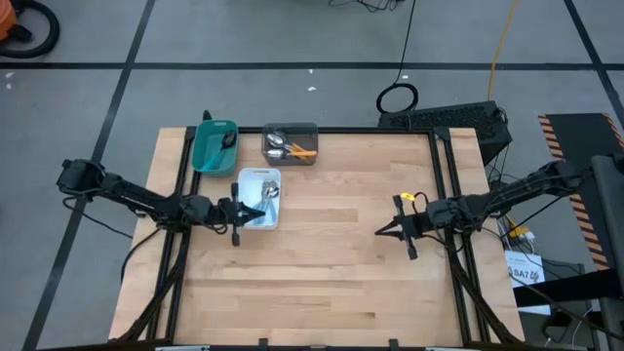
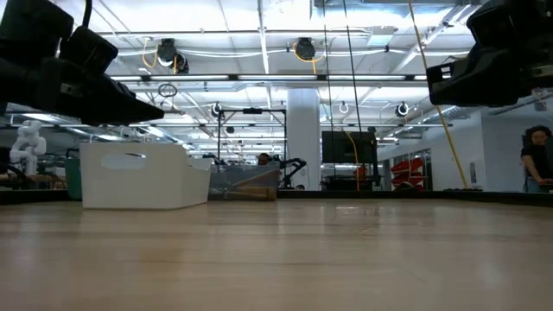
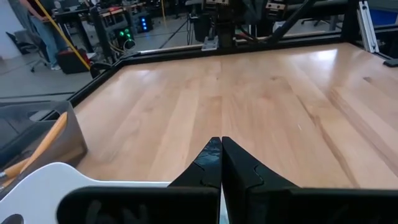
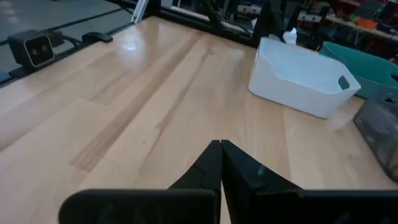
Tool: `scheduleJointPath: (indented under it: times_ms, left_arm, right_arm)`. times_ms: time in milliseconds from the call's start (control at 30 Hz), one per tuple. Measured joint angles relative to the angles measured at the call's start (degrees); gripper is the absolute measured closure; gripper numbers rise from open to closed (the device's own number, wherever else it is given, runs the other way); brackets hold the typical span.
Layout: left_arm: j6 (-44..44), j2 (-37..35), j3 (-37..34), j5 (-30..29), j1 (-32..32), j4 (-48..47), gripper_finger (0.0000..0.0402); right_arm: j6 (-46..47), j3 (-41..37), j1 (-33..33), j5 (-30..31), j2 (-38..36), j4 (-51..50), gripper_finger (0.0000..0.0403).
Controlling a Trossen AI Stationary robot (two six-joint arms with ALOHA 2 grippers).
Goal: Sort silverware by color (type)
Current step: Return To Home Position
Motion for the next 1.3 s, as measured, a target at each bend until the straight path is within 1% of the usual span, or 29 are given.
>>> scheduleJointPath:
  times_ms: [133, 300, 700, 1033, 1300]
  left_arm:
    - [0.0, 0.0, 0.0, 0.0, 0.0, 0.0, 0.0401]
    - [0.0, 0.0, 0.0, -0.1, 0.0, -0.2, 0.0401]
    - [0.4, 0.0, 0.0, -0.7, 0.0, -1.2, 0.0401]
    - [0.3, 0.0, 0.0, -0.7, 0.0, -2.2, 0.0401]
    - [-0.2, 0.0, 0.0, -1.2, 0.0, -2.7, 0.0401]
  right_arm:
    - [0.0, -0.9, -0.5, 0.0, 0.0, -0.1, 0.0403]
    - [0.4, -4.4, -1.6, 0.1, 0.0, 4.7, 0.0403]
    - [1.8, -8.2, -5.8, 0.1, 0.0, 6.4, 0.0403]
    - [2.1, -8.3, -6.7, 0.1, -0.8, 4.5, 0.0403]
    - [2.1, -8.3, -8.1, 0.1, -6.3, -0.2, 0.0403]
